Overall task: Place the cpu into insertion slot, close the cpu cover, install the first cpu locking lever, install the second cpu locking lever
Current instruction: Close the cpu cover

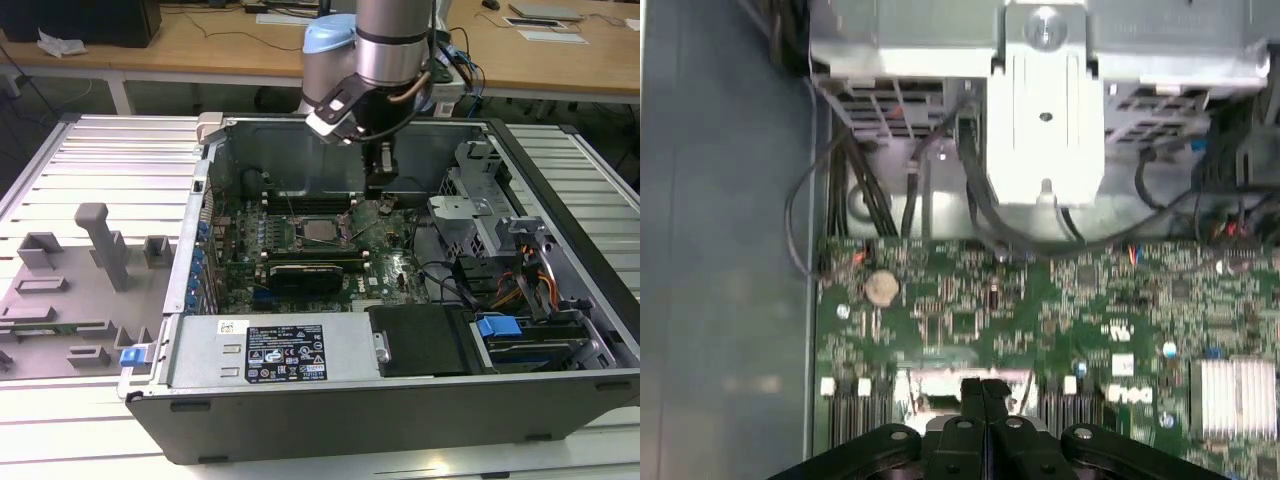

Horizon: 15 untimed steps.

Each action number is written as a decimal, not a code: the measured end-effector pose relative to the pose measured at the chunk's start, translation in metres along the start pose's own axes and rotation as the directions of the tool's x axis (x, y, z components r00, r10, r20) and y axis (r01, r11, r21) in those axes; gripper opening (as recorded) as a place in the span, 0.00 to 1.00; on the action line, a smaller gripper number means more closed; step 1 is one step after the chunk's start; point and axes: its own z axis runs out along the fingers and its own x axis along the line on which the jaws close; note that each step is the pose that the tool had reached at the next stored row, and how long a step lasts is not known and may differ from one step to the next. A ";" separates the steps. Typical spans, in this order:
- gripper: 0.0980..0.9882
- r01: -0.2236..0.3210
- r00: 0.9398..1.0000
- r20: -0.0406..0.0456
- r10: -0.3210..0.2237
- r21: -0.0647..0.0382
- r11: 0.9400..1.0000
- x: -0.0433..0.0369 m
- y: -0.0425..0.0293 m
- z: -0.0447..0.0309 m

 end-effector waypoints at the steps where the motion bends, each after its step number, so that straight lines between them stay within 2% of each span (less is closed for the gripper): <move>1: 0.01 0.000 1.000 0.000 0.000 0.001 1.000 -0.0002 0.0071 0.0005; 5: 0.01 0.000 1.000 0.000 0.000 0.002 1.000 -0.0006 0.0203 0.0025; 8: 0.01 0.000 1.000 0.000 0.000 0.002 1.000 -0.0010 0.0217 0.0099; 15: 0.01 0.000 1.000 0.000 0.000 0.002 1.000 -0.0015 0.0239 0.0211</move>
